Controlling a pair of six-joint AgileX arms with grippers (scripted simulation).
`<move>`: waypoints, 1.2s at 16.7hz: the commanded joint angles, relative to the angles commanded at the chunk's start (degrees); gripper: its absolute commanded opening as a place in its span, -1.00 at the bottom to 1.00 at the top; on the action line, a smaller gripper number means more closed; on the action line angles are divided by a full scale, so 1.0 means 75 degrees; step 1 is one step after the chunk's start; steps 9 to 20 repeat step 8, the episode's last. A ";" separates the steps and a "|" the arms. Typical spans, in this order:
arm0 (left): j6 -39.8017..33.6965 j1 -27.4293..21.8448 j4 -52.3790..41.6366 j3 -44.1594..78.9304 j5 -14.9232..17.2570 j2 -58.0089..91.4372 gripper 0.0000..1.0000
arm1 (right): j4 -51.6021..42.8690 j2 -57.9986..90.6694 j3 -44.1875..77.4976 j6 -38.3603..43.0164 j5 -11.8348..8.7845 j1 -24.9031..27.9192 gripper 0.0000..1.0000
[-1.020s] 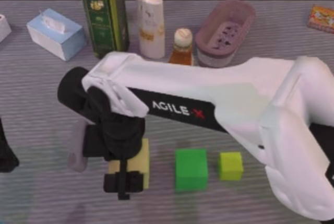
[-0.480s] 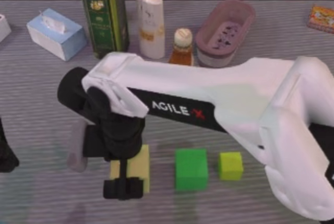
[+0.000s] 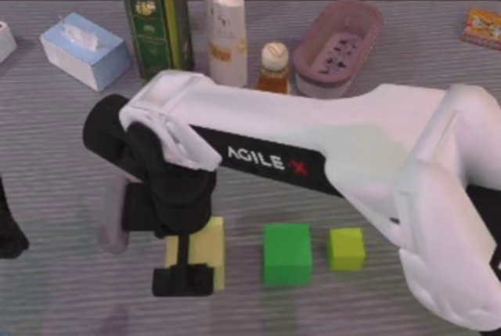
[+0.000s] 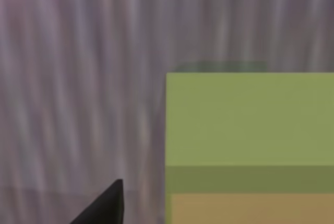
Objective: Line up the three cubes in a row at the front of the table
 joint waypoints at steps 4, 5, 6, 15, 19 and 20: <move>0.0000 0.0000 0.0000 0.0000 0.0000 0.0000 1.00 | -0.1014 -0.0107 0.0889 -0.0015 -0.0004 0.0041 1.00; 0.0000 0.0000 0.0000 0.0000 0.0000 0.0000 1.00 | -0.1266 -0.0139 0.1102 -0.0015 -0.0002 0.0047 1.00; 0.0000 0.0000 0.0000 0.0000 0.0000 0.0000 1.00 | -0.1469 -0.0168 0.1277 -0.0016 -0.0001 0.0051 1.00; 0.0000 0.0000 0.0000 0.0000 0.0000 0.0000 1.00 | -0.1643 -0.0196 0.1440 -0.0017 -0.0002 0.0056 1.00; 0.0000 0.0000 0.0000 0.0000 0.0000 0.0000 1.00 | -0.1643 -0.0196 0.1440 -0.0017 -0.0002 0.0056 1.00; 0.0000 0.0000 0.0000 0.0000 0.0000 0.0000 1.00 | -0.1643 -0.0196 0.1440 -0.0017 -0.0002 0.0056 1.00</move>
